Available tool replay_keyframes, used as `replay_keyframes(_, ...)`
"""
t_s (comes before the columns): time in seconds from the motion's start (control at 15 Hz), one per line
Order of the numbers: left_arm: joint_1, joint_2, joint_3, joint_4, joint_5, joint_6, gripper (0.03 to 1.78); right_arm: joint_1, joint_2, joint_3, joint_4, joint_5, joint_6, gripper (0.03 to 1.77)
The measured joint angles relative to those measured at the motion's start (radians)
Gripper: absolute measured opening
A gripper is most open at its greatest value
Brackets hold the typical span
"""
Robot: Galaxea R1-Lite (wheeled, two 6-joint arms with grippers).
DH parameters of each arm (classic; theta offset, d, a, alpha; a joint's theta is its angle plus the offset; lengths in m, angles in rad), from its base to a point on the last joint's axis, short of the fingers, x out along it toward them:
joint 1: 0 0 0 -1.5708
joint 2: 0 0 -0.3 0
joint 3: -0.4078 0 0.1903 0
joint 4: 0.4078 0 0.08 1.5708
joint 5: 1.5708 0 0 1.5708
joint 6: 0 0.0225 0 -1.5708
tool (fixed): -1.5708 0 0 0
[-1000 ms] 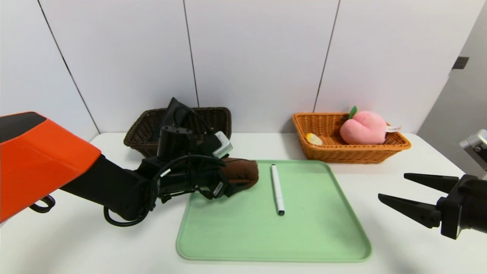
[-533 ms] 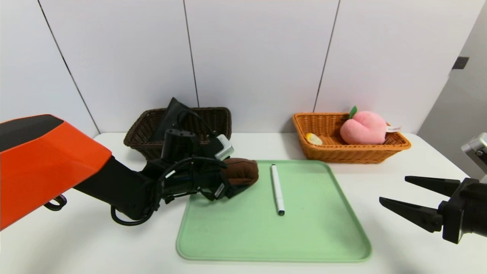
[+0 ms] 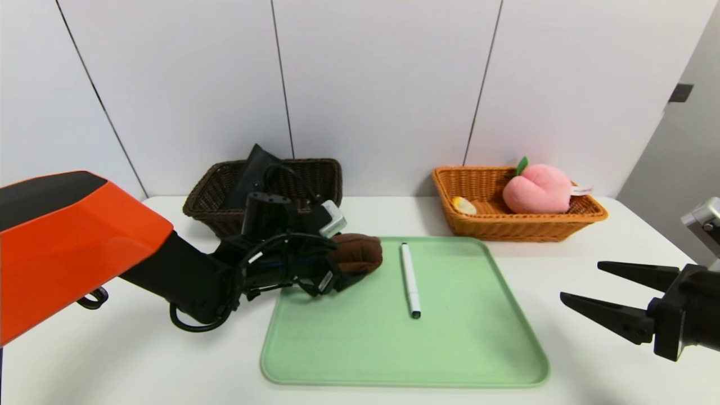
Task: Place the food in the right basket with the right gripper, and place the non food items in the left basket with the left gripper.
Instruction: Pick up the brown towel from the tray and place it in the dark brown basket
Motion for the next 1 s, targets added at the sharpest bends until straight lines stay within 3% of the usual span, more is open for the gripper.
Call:
replay_keyframes(0.2,0.0,0.0,-0.001,0.0,0.0,-0.003,1.08,0.001,0.001,0.0,-0.001,0.0,0.005,1.71)
replay_keyframes(0.4,0.0,-0.002,0.0,0.0,0.0,-0.001,0.79,0.001,0.001,-0.001,-0.001,0.0,0.005,1.71)
replay_keyframes(0.53,0.0,-0.005,0.002,0.0,0.0,0.002,0.37,0.001,0.0,-0.001,-0.001,0.0,0.006,1.71)
replay_keyframes(1.0,0.002,-0.076,0.004,0.006,-0.007,-0.015,0.37,0.0,-0.002,0.008,0.0,0.0,0.005,1.71)
